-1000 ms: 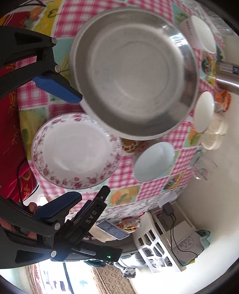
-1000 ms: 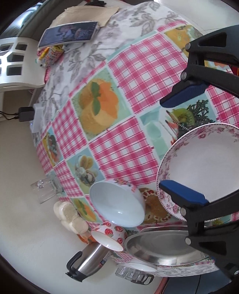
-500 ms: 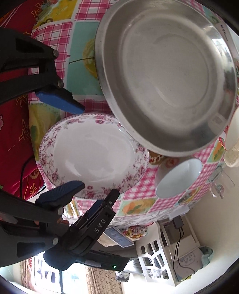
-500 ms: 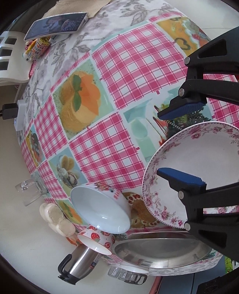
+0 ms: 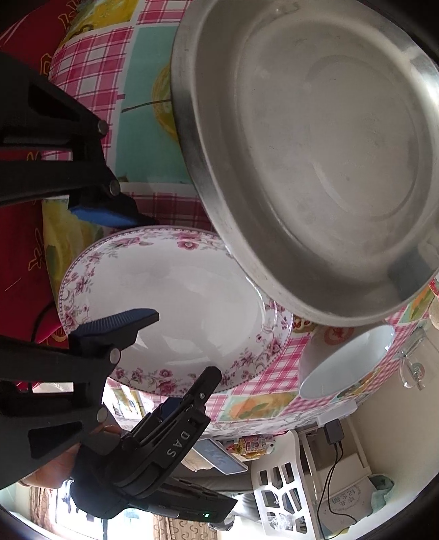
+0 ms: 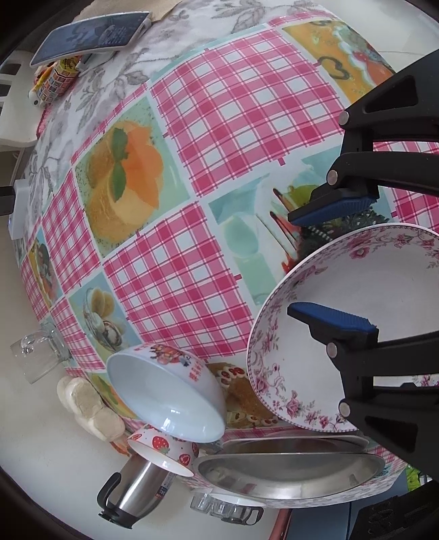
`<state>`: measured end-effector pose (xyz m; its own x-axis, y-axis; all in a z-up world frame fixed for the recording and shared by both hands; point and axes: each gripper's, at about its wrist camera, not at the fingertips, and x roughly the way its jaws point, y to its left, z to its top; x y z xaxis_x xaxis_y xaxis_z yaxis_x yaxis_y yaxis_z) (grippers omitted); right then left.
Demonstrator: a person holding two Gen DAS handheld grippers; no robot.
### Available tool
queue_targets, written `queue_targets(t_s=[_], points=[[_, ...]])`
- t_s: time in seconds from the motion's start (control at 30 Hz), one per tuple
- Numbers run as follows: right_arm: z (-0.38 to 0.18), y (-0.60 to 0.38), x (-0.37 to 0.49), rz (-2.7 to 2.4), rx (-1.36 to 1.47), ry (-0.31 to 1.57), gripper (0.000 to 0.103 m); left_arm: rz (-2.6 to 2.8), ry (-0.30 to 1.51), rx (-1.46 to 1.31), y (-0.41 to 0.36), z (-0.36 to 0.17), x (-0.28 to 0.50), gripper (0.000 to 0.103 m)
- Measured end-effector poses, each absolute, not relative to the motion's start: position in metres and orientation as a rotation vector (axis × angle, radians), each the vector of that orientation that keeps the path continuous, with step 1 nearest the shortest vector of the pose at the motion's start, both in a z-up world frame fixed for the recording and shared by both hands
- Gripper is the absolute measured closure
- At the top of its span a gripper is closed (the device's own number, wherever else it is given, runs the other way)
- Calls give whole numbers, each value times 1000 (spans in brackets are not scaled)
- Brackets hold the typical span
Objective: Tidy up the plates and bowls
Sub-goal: 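Move the left tool to the pink-floral plate rim and close on it, then lift the pink-floral plate on edge with the left tool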
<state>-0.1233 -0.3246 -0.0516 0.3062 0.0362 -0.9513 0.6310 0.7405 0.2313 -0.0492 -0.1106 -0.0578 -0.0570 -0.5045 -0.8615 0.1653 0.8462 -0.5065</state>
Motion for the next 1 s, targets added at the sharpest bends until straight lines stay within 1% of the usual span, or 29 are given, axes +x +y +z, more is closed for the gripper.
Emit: queue_targets(t_s=[0.03, 0.07, 0.13, 0.3, 0.33, 0.37, 0.7, 1.0], points=[[-51, -324, -123, -427, 656, 1210, 53, -553, 1539, -278, -110, -59, -49, 63], [-51, -324, -124, -422, 656, 1209, 56, -548, 1536, -277, -109, -59, -49, 66], [-51, -323, -123, -416, 658, 1206, 57, -545, 1529, -270, -110, -59, -48, 67], [-51, -325, -127, -399, 655, 1183, 67, -539, 1508, -273, -109, -61, -46, 73], [-51, -326, -129, -399, 654, 1177, 70, -536, 1503, -274, -109, -61, -45, 76], [-51, -328, -131, -396, 663, 1167, 71, -532, 1500, -273, -109, -61, -44, 78], [-51, -339, -140, -367, 712, 1135, 74, -533, 1490, -279, -109, -61, -44, 79], [-51, -355, -160, -329, 832, 1104, 74, -573, 1484, -292, -115, -58, -46, 79]])
